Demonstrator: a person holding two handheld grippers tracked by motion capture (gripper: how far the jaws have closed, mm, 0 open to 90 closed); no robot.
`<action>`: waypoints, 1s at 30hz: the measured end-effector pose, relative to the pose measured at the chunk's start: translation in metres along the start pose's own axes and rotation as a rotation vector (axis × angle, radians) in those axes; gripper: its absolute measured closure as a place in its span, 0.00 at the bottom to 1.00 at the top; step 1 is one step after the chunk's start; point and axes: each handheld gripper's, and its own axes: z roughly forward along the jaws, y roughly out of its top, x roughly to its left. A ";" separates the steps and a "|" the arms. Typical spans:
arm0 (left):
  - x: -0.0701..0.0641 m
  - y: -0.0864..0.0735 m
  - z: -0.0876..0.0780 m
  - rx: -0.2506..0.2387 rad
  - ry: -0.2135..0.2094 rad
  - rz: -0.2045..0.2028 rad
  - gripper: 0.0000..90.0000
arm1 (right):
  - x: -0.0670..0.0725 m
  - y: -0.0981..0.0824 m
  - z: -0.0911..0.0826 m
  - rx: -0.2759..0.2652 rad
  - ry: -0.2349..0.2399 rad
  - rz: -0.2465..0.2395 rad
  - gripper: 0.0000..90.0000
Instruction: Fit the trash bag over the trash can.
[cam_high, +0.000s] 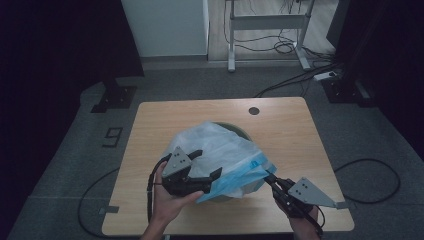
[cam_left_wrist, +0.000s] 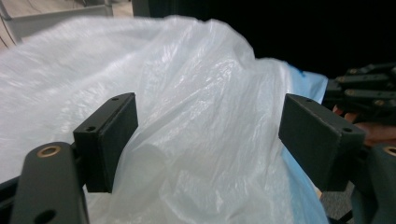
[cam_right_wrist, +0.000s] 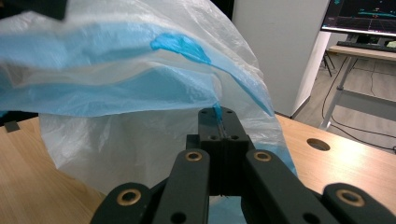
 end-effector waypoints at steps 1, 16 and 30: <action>-0.001 -0.001 0.003 0.009 -0.001 0.004 0.23 | 0.001 0.000 0.000 0.001 0.001 0.000 0.99; 0.004 -0.008 0.011 -0.045 0.000 -0.016 0.93 | 0.001 -0.002 0.000 0.004 0.001 -0.001 0.99; 0.054 -0.012 -0.021 -0.294 0.002 -0.246 0.98 | -0.017 -0.003 0.004 0.060 -0.053 0.000 0.99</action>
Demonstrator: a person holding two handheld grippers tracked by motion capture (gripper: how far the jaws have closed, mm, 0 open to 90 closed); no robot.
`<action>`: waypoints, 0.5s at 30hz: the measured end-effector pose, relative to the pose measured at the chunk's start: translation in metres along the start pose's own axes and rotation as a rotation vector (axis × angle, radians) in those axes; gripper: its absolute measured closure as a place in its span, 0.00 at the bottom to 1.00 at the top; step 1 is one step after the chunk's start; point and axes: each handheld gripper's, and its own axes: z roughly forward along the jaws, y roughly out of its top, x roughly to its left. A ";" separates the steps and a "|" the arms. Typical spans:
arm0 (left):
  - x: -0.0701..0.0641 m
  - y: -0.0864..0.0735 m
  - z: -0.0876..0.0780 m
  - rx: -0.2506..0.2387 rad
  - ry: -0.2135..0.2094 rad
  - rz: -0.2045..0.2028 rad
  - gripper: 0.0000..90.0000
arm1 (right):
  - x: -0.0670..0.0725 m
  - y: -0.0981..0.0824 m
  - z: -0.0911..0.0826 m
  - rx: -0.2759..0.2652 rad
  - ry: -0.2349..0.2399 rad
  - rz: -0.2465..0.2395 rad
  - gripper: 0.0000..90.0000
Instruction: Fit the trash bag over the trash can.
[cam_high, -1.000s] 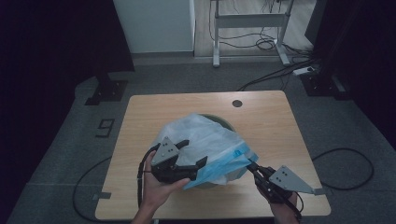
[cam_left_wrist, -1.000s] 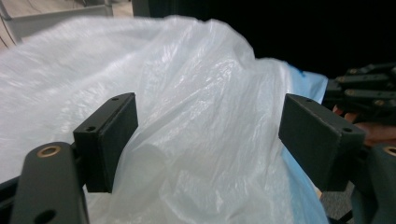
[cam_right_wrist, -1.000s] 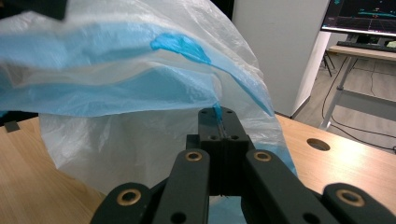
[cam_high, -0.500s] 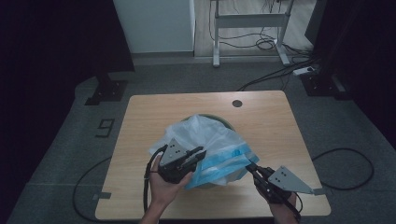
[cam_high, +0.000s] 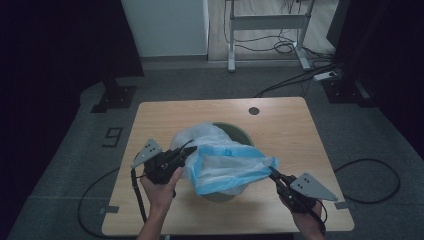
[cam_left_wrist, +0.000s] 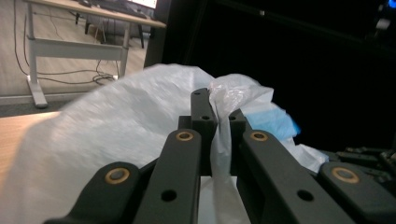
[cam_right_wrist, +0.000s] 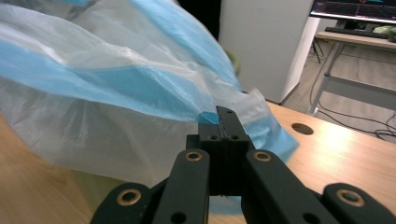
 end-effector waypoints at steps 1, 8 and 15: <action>0.002 0.001 -0.001 -0.011 0.003 -0.008 0.98 | -0.002 0.002 0.001 0.004 -0.007 -0.003 0.99; 0.018 0.004 -0.003 -0.068 -0.001 -0.057 0.98 | -0.024 0.021 0.014 0.014 -0.078 -0.021 0.99; 0.026 0.001 -0.006 -0.072 -0.013 -0.069 0.97 | -0.040 0.040 0.021 -0.023 -0.121 -0.005 0.99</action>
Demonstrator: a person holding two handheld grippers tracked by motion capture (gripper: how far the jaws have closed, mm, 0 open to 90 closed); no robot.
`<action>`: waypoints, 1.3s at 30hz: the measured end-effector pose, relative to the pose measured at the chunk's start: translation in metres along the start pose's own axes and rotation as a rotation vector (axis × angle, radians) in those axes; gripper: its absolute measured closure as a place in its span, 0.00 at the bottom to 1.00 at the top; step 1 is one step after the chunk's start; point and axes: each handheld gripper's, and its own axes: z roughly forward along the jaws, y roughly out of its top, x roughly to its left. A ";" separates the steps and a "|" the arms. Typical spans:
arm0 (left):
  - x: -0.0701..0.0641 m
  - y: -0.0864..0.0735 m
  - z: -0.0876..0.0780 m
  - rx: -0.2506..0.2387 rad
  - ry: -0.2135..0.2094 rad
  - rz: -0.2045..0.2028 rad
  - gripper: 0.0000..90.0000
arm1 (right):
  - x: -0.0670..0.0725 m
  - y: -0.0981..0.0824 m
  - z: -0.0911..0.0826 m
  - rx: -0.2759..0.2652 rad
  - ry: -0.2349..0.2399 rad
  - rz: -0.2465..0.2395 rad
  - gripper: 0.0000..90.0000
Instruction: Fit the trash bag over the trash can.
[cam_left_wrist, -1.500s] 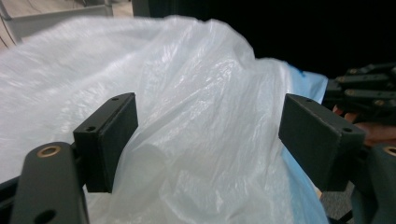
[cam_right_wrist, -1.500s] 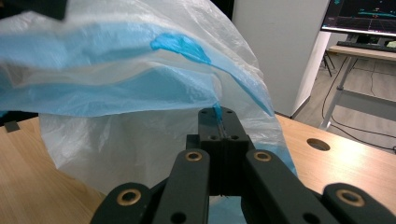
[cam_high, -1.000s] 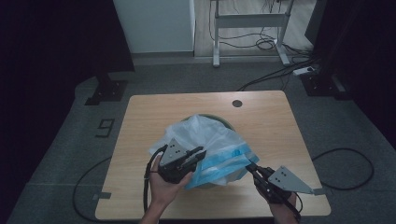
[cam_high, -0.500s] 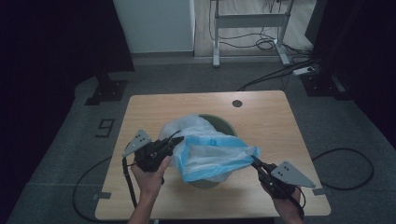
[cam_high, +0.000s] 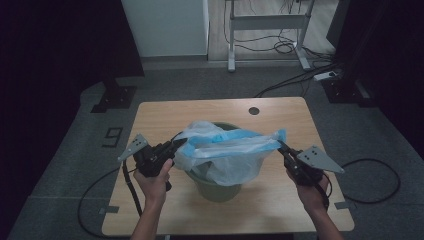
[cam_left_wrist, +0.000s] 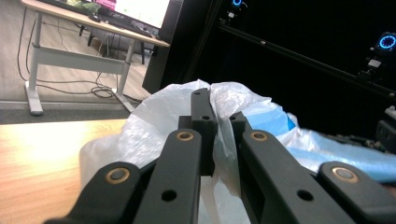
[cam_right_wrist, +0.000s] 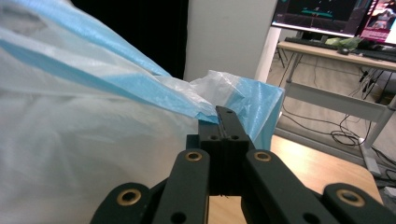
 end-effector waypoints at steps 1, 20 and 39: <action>0.001 -0.002 -0.002 0.003 -0.007 -0.003 0.97 | 0.000 0.000 -0.001 -0.007 0.004 0.001 0.99; 0.012 -0.065 -0.054 0.057 0.004 -0.047 0.97 | 0.041 -0.067 -0.051 0.031 0.190 0.045 0.99; -0.050 -0.003 -0.062 0.100 0.062 0.248 0.41 | 0.045 -0.060 -0.053 0.028 0.180 0.004 0.99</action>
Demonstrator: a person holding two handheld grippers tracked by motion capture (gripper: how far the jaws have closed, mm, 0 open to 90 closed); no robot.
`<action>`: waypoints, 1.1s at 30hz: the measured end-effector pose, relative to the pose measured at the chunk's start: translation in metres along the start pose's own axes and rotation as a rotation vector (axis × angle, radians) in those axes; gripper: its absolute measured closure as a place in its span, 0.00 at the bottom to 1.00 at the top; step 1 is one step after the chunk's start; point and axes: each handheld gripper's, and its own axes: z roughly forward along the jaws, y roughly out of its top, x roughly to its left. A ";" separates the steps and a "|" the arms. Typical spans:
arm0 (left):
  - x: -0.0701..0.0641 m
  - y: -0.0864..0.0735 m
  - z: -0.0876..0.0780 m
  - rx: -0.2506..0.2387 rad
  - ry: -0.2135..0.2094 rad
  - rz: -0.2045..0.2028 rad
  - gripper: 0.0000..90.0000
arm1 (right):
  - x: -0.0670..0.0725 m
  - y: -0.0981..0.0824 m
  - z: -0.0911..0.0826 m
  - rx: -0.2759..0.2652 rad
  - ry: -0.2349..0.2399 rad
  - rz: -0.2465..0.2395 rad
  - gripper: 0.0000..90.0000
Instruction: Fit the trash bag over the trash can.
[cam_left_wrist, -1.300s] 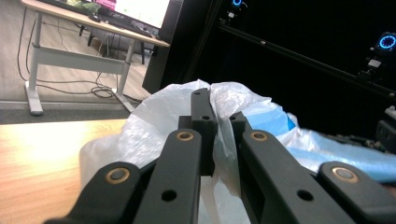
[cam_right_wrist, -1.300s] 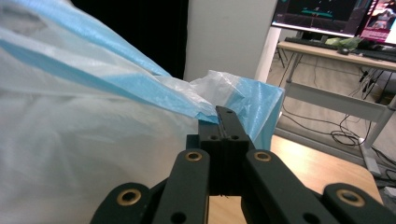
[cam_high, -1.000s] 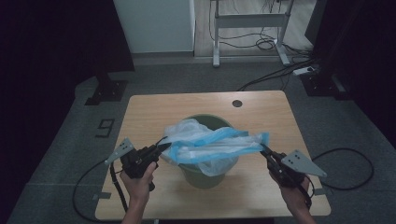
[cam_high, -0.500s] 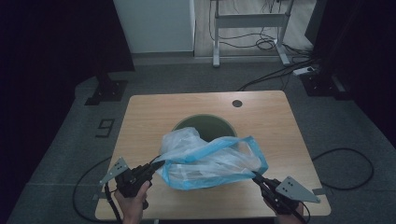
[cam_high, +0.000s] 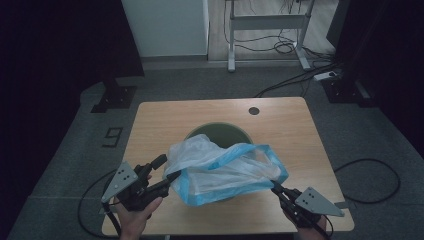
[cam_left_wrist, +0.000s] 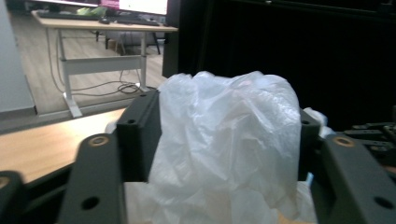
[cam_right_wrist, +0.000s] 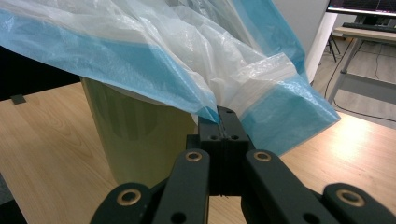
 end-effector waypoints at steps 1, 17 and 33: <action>-0.001 0.002 0.001 0.006 -0.015 0.001 0.39 | 0.000 0.000 0.000 0.002 -0.003 -0.001 0.99; -0.016 0.020 0.018 0.118 -0.092 0.087 0.10 | 0.003 0.026 0.006 -0.013 -0.030 -0.017 0.99; -0.022 0.027 0.072 0.193 -0.063 0.127 0.30 | 0.004 0.024 0.010 -0.002 -0.018 -0.022 0.99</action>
